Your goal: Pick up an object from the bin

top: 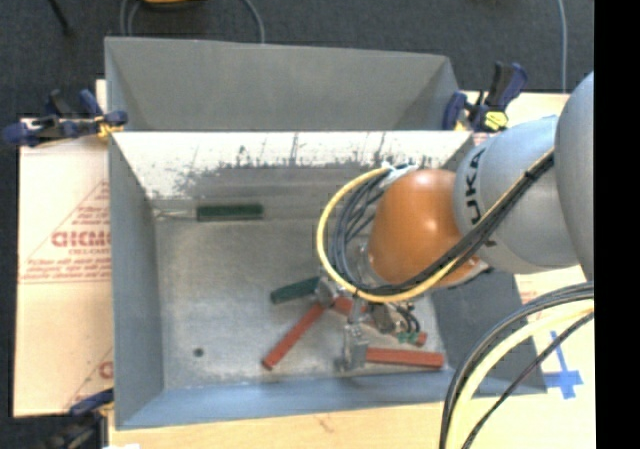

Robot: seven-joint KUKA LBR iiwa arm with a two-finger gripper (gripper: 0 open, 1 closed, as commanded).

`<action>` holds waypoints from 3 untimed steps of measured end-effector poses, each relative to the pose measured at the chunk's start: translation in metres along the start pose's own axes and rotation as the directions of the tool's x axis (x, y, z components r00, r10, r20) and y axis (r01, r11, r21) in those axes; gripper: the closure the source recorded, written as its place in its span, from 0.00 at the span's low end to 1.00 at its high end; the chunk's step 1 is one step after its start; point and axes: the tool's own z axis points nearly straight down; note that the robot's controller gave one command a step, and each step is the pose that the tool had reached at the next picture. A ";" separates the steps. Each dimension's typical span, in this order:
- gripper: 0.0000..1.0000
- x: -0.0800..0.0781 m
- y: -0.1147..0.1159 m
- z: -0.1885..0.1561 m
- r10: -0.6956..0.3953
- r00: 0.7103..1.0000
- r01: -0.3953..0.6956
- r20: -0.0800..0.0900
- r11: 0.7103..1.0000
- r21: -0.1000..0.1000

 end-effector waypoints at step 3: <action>0.00 -0.007 -0.032 -0.006 0.215 0.977 -0.215 -0.002 0.977 -0.002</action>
Offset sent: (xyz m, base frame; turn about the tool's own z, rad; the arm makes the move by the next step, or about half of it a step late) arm 0.0000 0.0000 0.0000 0.0000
